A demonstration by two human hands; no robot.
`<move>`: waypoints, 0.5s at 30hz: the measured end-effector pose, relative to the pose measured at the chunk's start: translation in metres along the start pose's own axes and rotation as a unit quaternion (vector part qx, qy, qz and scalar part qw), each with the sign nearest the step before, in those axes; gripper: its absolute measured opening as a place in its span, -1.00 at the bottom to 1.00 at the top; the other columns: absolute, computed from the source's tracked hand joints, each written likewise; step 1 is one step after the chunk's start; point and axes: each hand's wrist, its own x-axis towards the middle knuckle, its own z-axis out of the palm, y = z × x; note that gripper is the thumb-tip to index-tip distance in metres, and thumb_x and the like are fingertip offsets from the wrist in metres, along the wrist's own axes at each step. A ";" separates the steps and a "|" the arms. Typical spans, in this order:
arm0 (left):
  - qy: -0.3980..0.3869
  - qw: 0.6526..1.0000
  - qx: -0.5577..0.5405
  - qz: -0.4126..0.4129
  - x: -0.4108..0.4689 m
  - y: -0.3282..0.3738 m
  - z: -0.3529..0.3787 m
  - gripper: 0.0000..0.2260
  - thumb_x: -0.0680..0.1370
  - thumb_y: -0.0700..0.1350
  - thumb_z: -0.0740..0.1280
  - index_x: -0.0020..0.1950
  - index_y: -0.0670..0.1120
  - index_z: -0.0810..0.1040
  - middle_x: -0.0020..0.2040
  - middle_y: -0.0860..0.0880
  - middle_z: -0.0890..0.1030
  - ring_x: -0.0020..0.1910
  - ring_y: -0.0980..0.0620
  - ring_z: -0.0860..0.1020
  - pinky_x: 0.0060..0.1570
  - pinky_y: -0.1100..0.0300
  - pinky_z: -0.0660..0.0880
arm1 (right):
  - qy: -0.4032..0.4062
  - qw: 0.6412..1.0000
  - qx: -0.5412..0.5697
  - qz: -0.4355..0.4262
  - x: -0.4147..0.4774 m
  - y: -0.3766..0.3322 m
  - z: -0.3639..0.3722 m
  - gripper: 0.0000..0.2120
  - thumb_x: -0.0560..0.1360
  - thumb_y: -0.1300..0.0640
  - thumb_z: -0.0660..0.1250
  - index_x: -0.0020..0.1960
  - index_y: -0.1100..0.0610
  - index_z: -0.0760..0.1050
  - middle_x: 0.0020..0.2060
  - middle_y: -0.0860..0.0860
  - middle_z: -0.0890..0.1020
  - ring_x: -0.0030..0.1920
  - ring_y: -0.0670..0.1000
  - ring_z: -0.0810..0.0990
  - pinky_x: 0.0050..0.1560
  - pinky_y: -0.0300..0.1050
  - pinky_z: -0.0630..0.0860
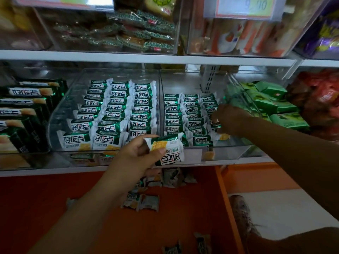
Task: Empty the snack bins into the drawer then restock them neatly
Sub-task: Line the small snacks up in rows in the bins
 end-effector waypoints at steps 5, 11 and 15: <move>-0.008 0.997 0.069 0.018 -0.004 0.001 -0.001 -0.87 0.51 0.05 0.39 0.03 0.14 0.53 -0.41 0.12 0.44 -0.34 0.16 0.55 -0.15 0.07 0.46 | 0.050 0.836 0.545 -0.051 -0.078 -0.060 -0.043 -0.76 0.51 -0.03 0.35 0.17 -0.05 0.51 0.04 -0.06 0.59 0.01 -0.09 0.60 -0.03 -0.28 0.53; 0.026 0.999 0.029 0.022 -0.010 0.001 0.010 -0.78 0.47 0.06 0.45 0.08 0.26 0.56 -0.04 0.04 0.68 -0.07 0.18 0.65 0.05 0.07 0.57 | -0.007 0.652 0.758 -0.010 -0.126 -0.128 -0.038 -0.60 0.47 -0.04 0.39 0.26 -0.13 0.37 0.10 -0.29 0.53 0.13 -0.27 0.52 0.09 -0.28 0.49; 0.029 0.999 0.021 0.026 -0.011 0.003 0.013 -0.76 0.46 0.02 0.48 0.10 0.20 0.59 0.00 0.00 0.68 -0.04 0.06 0.67 0.12 0.03 0.59 | 0.026 0.599 0.799 0.049 -0.125 -0.131 -0.031 -0.71 0.48 0.12 0.43 0.18 0.06 0.51 0.02 -0.01 0.68 0.06 0.02 0.66 0.10 -0.05 0.59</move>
